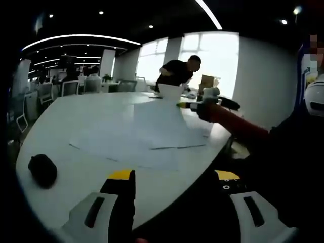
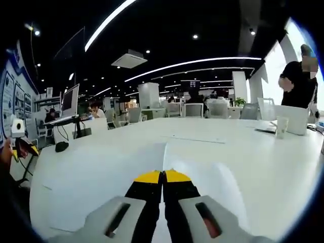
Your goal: Organize the stack of printing papers by aligning and flattening the scattered papers on the table
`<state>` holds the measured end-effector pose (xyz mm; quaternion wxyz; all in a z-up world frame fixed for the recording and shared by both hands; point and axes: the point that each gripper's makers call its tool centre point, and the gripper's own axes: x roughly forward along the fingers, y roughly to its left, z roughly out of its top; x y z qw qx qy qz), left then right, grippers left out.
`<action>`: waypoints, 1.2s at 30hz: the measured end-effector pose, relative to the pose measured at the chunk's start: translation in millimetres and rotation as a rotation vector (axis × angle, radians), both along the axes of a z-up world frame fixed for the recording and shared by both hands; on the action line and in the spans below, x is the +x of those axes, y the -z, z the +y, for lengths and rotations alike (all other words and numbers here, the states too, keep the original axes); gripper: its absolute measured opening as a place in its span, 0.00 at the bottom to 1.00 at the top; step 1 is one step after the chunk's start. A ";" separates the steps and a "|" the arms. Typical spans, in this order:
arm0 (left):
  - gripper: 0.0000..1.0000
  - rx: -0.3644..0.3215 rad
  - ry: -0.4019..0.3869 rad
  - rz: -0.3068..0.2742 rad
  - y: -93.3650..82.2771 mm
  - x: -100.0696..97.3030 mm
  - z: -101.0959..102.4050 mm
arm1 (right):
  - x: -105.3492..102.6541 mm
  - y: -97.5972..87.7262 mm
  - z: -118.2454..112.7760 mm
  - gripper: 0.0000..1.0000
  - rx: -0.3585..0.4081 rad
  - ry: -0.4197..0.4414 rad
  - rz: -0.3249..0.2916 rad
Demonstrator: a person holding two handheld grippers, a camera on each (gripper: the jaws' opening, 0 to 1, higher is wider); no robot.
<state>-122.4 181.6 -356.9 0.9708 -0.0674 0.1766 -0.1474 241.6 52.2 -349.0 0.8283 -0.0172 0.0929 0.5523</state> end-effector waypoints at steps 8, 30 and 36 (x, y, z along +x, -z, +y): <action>0.64 -0.001 -0.002 0.002 1.4 -1.1 0.3 | -2.0 -1.8 0.9 0.00 0.002 -0.005 -0.004; 0.64 0.000 -0.002 0.002 1.1 0.1 0.4 | -0.6 -10.5 1.0 0.00 0.011 -0.013 -0.027; 0.64 -0.001 -0.005 0.001 1.1 0.8 1.5 | -3.6 -17.8 -0.4 0.00 0.030 -0.010 -0.039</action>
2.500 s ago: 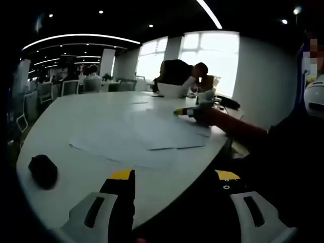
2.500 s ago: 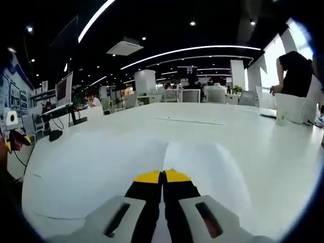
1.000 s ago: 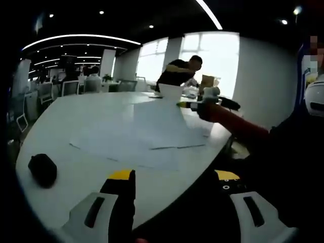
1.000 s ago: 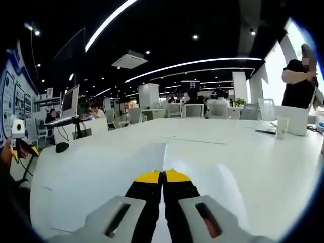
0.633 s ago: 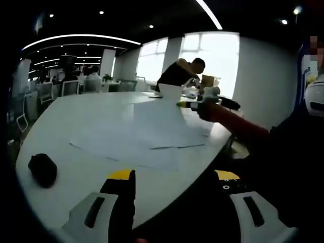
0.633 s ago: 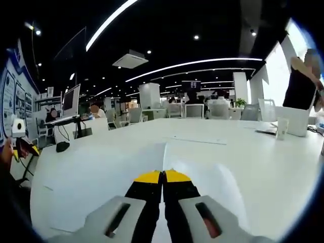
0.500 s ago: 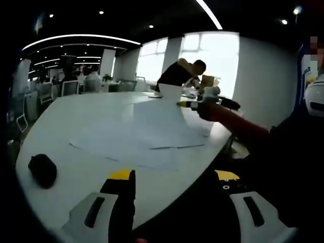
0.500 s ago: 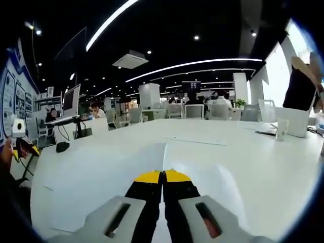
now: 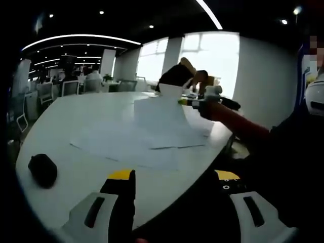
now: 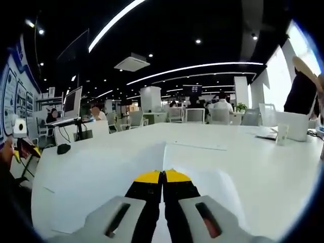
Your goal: Organize the stack of printing papers by aligning and flattening the scattered papers on the table
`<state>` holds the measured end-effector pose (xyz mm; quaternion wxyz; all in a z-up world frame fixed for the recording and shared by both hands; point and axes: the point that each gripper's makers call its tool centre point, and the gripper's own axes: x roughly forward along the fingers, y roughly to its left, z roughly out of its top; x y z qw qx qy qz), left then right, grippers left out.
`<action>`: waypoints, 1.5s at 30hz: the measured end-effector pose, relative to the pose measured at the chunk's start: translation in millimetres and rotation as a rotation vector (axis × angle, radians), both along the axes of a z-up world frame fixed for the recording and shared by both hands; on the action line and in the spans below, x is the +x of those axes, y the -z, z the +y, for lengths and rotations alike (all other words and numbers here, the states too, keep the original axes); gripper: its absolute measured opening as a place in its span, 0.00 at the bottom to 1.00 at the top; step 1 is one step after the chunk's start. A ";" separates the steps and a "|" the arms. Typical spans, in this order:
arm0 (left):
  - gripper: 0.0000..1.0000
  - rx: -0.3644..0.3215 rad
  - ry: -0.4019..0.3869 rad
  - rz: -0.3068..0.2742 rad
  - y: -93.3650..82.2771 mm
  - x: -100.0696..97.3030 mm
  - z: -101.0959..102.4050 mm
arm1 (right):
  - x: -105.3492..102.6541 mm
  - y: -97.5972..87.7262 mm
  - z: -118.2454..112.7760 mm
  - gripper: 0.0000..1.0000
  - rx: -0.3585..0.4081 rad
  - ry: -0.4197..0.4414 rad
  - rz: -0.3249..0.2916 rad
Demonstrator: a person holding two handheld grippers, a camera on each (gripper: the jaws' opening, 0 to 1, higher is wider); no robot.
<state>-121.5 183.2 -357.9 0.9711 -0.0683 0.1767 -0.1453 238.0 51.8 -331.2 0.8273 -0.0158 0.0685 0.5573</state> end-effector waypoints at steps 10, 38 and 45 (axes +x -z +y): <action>0.64 -0.003 -0.005 0.001 2.7 -1.0 1.5 | -29.4 -14.9 0.2 0.00 0.041 -0.001 -0.012; 0.64 -0.001 -0.009 0.001 4.0 -1.1 1.6 | -14.1 -30.3 -6.7 0.00 0.088 -0.017 -0.037; 0.64 0.000 -0.009 -0.001 3.2 -1.0 2.2 | -17.1 -30.9 -6.1 0.00 0.086 -0.021 -0.039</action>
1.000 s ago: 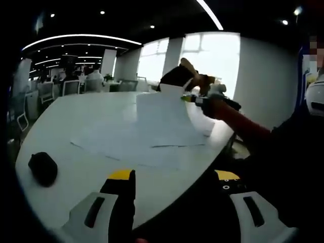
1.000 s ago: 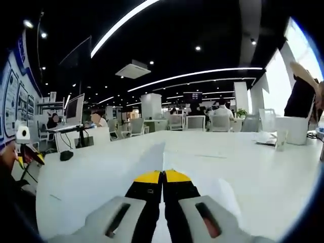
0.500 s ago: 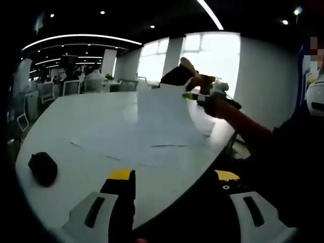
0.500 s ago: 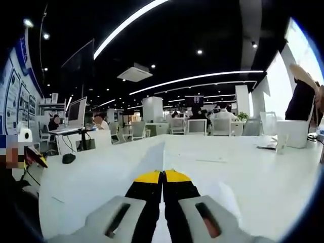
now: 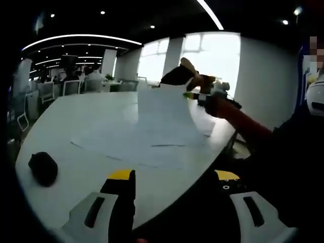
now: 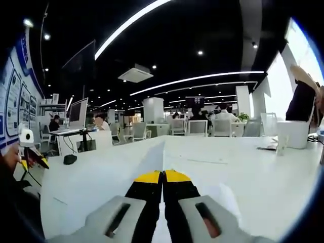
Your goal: Organize the stack of printing papers by aligning and flattening the scattered papers on the table
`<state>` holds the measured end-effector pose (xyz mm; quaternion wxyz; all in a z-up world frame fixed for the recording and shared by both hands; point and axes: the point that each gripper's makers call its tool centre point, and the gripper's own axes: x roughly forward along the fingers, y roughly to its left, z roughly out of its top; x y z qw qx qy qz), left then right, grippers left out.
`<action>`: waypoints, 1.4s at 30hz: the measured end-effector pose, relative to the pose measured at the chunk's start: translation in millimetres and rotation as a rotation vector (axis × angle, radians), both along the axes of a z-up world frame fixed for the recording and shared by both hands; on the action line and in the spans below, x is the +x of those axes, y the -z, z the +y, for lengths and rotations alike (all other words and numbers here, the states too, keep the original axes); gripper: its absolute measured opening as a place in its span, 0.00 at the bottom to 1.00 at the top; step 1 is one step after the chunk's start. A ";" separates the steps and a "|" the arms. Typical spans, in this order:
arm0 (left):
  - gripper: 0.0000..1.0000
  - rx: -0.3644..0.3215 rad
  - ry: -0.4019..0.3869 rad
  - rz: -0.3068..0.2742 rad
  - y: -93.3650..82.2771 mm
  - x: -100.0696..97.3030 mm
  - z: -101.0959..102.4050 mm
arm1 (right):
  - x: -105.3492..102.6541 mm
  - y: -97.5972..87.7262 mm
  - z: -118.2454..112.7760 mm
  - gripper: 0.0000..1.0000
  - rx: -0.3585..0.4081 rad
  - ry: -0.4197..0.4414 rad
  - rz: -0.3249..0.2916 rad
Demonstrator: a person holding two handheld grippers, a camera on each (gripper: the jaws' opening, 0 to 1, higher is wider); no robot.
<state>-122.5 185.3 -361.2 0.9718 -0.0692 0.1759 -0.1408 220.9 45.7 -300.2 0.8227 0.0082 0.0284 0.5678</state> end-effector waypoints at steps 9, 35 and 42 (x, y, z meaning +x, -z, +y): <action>0.64 0.001 0.003 0.001 0.3 1.3 0.2 | -1.5 -8.2 0.5 0.00 0.006 -0.005 -0.016; 0.63 0.003 0.014 0.001 2.6 1.8 -2.2 | -17.6 -30.0 -0.1 0.00 0.034 -0.029 -0.060; 0.63 0.000 0.006 0.000 3.1 1.2 0.2 | -24.7 -35.9 0.1 0.00 0.041 -0.041 -0.074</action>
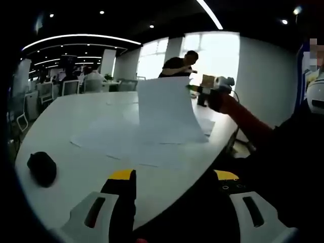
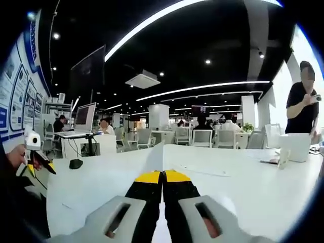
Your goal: Organize the stack of printing papers by aligning and flattening the scattered papers on the table
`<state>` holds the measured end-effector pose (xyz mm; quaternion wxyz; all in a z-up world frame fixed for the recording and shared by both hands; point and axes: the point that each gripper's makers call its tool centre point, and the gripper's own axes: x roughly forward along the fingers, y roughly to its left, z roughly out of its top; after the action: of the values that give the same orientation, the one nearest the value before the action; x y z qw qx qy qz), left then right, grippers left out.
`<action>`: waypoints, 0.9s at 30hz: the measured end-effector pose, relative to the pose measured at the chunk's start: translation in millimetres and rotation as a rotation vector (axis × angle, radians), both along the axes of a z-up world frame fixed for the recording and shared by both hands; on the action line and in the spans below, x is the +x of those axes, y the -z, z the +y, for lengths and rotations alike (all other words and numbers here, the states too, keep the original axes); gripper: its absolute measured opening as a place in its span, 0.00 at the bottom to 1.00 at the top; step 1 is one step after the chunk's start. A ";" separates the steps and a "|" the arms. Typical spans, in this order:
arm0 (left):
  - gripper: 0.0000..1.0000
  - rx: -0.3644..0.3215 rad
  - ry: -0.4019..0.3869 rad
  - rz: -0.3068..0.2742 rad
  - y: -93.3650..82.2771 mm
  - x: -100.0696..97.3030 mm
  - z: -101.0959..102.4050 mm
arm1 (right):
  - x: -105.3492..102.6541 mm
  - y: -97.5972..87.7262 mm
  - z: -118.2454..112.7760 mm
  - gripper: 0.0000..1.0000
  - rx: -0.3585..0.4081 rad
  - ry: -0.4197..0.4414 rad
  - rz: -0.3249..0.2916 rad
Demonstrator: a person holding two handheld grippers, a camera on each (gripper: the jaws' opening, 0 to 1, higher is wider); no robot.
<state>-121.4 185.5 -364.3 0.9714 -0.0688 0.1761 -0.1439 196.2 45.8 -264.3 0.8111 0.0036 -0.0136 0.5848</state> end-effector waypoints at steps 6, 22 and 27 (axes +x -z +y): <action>0.63 -0.001 -0.002 0.001 1.3 0.2 1.0 | -3.9 -5.4 -0.5 0.00 0.012 -0.006 -0.006; 0.63 -0.012 -0.013 -0.004 3.3 2.0 6.0 | -12.7 -14.9 0.3 0.00 0.031 -0.023 -0.014; 0.63 -0.015 -0.019 -0.009 3.9 2.3 8.3 | -15.4 -18.0 0.5 0.00 0.036 -0.028 -0.020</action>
<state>-119.1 193.8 -368.1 0.9729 -0.0770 0.1702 -0.1362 180.7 46.3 -246.3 0.8025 0.0125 -0.0319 0.5957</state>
